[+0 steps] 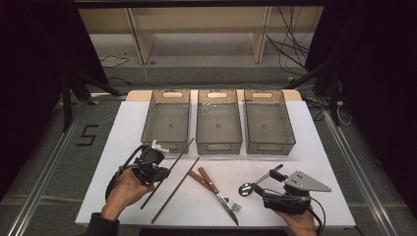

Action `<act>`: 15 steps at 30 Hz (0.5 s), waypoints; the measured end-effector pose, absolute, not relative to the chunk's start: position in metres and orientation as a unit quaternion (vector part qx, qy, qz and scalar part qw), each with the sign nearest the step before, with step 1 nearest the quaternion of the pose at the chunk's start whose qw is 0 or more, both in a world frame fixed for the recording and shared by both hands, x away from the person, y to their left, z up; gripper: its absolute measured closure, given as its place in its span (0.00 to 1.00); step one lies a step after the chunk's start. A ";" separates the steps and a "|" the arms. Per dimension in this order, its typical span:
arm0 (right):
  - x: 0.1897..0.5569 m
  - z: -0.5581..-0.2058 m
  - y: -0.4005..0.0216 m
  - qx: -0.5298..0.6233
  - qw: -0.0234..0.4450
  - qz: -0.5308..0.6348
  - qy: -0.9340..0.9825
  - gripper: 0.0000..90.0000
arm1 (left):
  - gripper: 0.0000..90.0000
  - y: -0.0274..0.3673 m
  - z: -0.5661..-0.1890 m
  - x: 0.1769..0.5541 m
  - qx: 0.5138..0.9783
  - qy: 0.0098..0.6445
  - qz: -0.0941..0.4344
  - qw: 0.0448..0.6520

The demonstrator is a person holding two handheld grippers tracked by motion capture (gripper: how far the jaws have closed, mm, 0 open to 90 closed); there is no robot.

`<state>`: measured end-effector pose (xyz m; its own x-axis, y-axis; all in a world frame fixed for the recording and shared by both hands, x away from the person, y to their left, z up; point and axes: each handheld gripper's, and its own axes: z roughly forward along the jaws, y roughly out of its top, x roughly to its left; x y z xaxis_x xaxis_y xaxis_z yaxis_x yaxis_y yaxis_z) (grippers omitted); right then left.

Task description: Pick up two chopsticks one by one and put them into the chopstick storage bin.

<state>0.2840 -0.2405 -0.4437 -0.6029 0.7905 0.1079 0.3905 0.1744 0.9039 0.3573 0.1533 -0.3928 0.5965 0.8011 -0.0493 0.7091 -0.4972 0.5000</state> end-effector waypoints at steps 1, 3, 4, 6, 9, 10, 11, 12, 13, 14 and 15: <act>0.284 -0.444 -0.241 0.399 0.198 0.504 0.740 0.29 | 0.94 0.154 -0.391 0.358 0.857 0.441 0.097 0.247; 0.284 -0.444 -0.241 0.399 0.198 0.504 0.740 0.29 | 0.94 0.155 -0.387 0.361 0.855 0.442 0.101 0.251; 0.284 -0.444 -0.241 0.399 0.198 0.504 0.740 0.29 | 0.94 0.156 -0.385 0.363 0.854 0.442 0.103 0.255; 0.284 -0.444 -0.241 0.398 0.199 0.504 0.740 0.29 | 0.94 0.158 -0.381 0.366 0.852 0.441 0.108 0.260; 0.284 -0.444 -0.241 0.398 0.199 0.504 0.740 0.29 | 0.94 0.159 -0.375 0.372 0.847 0.444 0.113 0.270; 0.284 -0.444 -0.241 0.398 0.199 0.504 0.740 0.29 | 0.94 0.159 -0.374 0.375 0.846 0.444 0.113 0.271; 0.284 -0.444 -0.241 0.398 0.199 0.505 0.740 0.29 | 0.94 0.159 -0.373 0.378 0.847 0.444 0.113 0.271; 0.284 -0.444 -0.241 0.398 0.198 0.505 0.740 0.29 | 0.94 0.160 -0.372 0.380 0.845 0.446 0.115 0.273; 0.284 -0.444 -0.241 0.398 0.198 0.505 0.740 0.29 | 0.94 0.160 -0.371 0.383 0.843 0.448 0.117 0.274; 0.284 -0.443 -0.241 0.398 0.198 0.505 0.740 0.29 | 0.94 0.160 -0.370 0.386 0.842 0.448 0.116 0.277; 0.284 -0.443 -0.241 0.398 0.198 0.505 0.740 0.29 | 0.94 0.161 -0.369 0.389 0.842 0.448 0.116 0.278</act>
<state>0.2838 -0.2409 -0.4435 -0.6043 0.7894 0.1082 0.3889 0.1737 0.9047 0.3886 0.1605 -0.3695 0.5721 0.8185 -0.0534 0.6898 -0.4449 0.5712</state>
